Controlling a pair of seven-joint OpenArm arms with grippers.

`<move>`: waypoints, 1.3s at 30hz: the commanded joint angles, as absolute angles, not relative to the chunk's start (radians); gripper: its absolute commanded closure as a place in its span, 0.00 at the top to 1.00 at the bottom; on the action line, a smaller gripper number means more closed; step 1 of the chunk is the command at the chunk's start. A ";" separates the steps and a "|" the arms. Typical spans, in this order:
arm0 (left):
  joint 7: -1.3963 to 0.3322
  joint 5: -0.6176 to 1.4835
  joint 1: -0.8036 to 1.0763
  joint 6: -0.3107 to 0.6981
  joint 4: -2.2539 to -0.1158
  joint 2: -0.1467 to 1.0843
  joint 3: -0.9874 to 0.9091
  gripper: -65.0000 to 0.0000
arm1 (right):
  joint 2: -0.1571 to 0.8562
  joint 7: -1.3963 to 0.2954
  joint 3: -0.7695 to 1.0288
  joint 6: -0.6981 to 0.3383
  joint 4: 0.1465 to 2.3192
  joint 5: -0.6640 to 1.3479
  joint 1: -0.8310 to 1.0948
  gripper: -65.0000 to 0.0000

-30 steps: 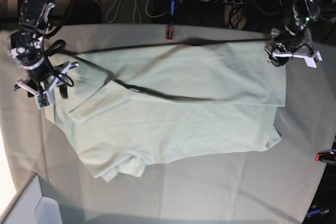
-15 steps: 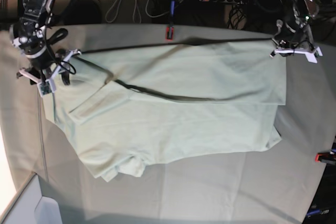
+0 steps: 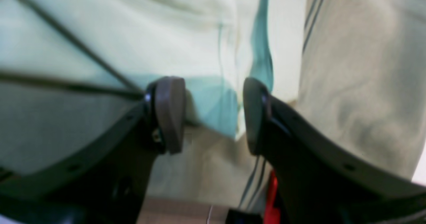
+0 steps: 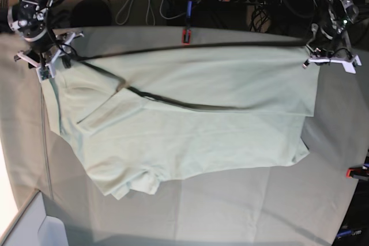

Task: Layout the t-shirt on the table in an organized manner, then fold the t-shirt properly

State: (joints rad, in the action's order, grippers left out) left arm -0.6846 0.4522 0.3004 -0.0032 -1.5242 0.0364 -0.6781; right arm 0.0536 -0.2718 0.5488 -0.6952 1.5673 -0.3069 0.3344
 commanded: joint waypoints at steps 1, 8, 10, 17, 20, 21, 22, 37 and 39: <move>-0.670 0.450 0.295 -0.002 -1.543 0.054 -0.682 0.00 | 0.065 -0.251 0.553 -0.698 1.587 -0.297 0.343 0.44; -0.668 0.452 0.297 -0.002 -1.541 0.059 -0.682 0.00 | 0.077 -0.251 0.553 -0.698 1.518 -0.297 0.335 0.44; -0.668 0.453 0.298 -0.002 -1.541 0.059 -0.682 0.00 | 0.087 -0.249 0.552 -0.698 1.495 -0.294 0.326 0.44; -0.667 0.450 0.306 -0.002 -1.541 0.059 -0.682 0.00 | 0.107 -0.249 0.552 -0.698 1.492 -0.294 0.306 0.08; -0.668 0.450 0.306 -0.002 -1.541 0.059 -0.682 0.00 | 0.117 -0.249 0.552 -0.698 1.492 -0.294 0.292 0.00; -0.668 0.450 0.306 -0.002 -1.541 0.059 -0.682 0.00 | 0.119 -0.249 0.553 -0.698 1.491 -0.294 0.286 0.00; -0.668 0.450 0.306 -0.002 -1.541 0.059 -0.682 0.00 | 0.119 -0.249 0.553 -0.698 1.491 -0.294 0.286 0.00; -0.668 0.450 0.318 -0.002 -1.550 0.081 -0.702 0.00 | 0.139 -0.248 0.587 -0.698 1.501 -0.292 0.315 0.00; -0.668 0.450 0.318 -0.002 -1.550 0.081 -0.702 0.00 | 0.148 -0.248 0.587 -0.698 1.504 -0.292 0.334 0.00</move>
